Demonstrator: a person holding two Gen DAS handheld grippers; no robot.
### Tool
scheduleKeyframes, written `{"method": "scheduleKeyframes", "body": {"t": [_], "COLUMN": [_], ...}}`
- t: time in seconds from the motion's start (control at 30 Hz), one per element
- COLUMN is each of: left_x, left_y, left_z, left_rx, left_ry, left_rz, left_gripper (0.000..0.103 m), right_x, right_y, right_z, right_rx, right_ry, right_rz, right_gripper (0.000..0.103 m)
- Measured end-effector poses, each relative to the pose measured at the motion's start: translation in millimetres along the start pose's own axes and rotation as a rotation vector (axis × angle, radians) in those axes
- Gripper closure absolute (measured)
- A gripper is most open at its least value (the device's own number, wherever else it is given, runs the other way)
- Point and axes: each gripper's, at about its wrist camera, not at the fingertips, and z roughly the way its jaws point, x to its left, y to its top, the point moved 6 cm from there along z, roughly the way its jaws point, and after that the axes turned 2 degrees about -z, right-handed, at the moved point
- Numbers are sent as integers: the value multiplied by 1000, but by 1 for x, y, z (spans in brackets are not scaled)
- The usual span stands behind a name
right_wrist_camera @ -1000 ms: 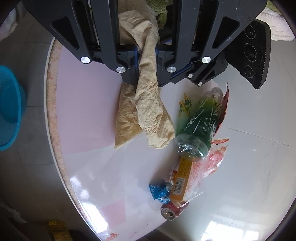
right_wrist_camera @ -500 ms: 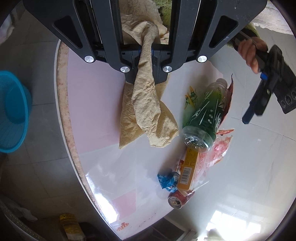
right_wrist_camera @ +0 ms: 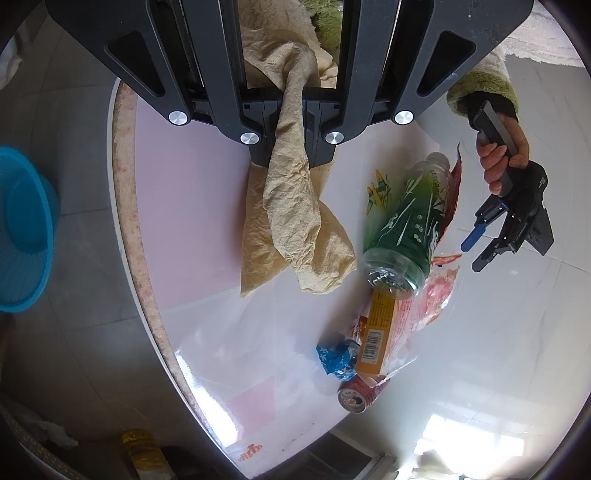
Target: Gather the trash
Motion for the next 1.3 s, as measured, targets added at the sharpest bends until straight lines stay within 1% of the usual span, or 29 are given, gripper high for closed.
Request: {"method": "scheduleKeyframes", "body": {"t": [0.1,0.23,0.3,0.33,0.37,0.43,0.47,0.57,0.67,0.77,0.83,1.03,1.3], "left_x": [3,8,10,12,12,13,13,9,7,5,3,-11,-23], "left_y": [2,7,9,10,10,9,9,10,11,12,13,22,37], "left_z": [9,17,19,20,20,20,19,15,12,5,-1,-22,-63], "left_rx": [28,42,43,46,48,45,41,23,6,-27,-54,-129,-249], "left_ry": [-17,-59,-73,-76,-82,-93,-96,-110,-126,-142,-161,-207,-238], "left_rz": [-34,-102,-120,-129,-139,-152,-154,-149,-150,-146,-142,-104,-46], "left_gripper": [41,41,47,53,57,70,73,89,97,102,103,103,103], "right_x": [1,1,1,1,1,1,1,0,0,0,1,2,1], "right_y": [0,1,1,1,1,1,1,1,1,1,1,0,0], "right_z": [0,0,0,0,0,1,1,0,1,1,1,1,-2], "right_rx": [0,1,1,1,1,0,-1,0,-2,-4,-6,-12,-28], "right_ry": [-2,-1,-1,0,0,1,0,-1,-3,-3,-6,-11,-19], "right_rz": [0,-1,-1,-2,0,2,2,1,1,1,2,-1,8], "right_gripper": [98,98,98,98,98,98,98,98,98,98,98,98,99]}}
